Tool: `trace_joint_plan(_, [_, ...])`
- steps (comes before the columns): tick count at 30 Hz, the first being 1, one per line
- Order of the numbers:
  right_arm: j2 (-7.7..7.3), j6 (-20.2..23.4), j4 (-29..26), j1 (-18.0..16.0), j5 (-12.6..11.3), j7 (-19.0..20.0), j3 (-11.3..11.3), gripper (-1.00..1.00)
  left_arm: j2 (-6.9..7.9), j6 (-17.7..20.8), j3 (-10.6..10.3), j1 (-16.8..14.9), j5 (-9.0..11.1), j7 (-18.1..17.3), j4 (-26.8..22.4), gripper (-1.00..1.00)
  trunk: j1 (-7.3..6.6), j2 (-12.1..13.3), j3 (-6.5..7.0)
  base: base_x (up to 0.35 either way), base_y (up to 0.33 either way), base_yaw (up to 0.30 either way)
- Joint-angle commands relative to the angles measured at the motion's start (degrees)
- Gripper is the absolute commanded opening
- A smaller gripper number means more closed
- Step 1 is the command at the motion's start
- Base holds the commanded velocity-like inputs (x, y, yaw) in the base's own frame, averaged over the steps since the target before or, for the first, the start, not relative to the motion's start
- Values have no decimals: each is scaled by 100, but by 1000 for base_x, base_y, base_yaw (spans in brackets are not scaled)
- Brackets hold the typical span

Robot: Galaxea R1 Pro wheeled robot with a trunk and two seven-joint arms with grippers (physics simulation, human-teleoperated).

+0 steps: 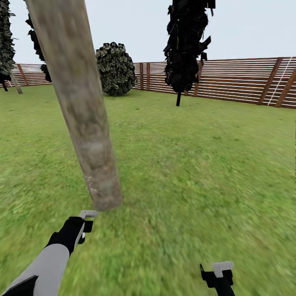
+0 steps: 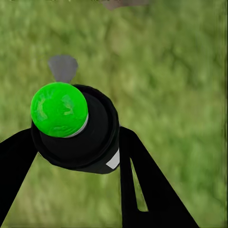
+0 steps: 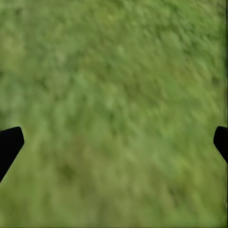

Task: In the garden, pick up the pesticide atomizer on the floor and spray pesticide onto both trees until each tree trunk is fully covered.

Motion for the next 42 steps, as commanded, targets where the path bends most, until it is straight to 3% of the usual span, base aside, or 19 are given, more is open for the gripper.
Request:
trace_joint_plan(1, [0,0,-1,0,0,0,-1,100,2,0,3,0,-1,-1,-2,-100,0,0,0,0,-273,0])
trace_joint_plan(7, [0,0,-3,0,0,0,3,100,42,-1,26,0,7,0,-11,-100,0,0,0,5,-273,27])
trace_joint_plan(19, [0,0,-1,0,0,0,7,100,35,-10,29,0,8,0,-16,-100,0,0,0,166,-245,254])
trace_joint_plan(33, [0,0,-3,0,0,0,7,100,37,-15,29,0,15,0,-22,-100,0,0,0,29,-268,18])
trace_joint_plan(42, [0,0,0,0,0,0,7,100,35,-18,37,0,17,0,-22,-100,0,0,0,138,-260,259])
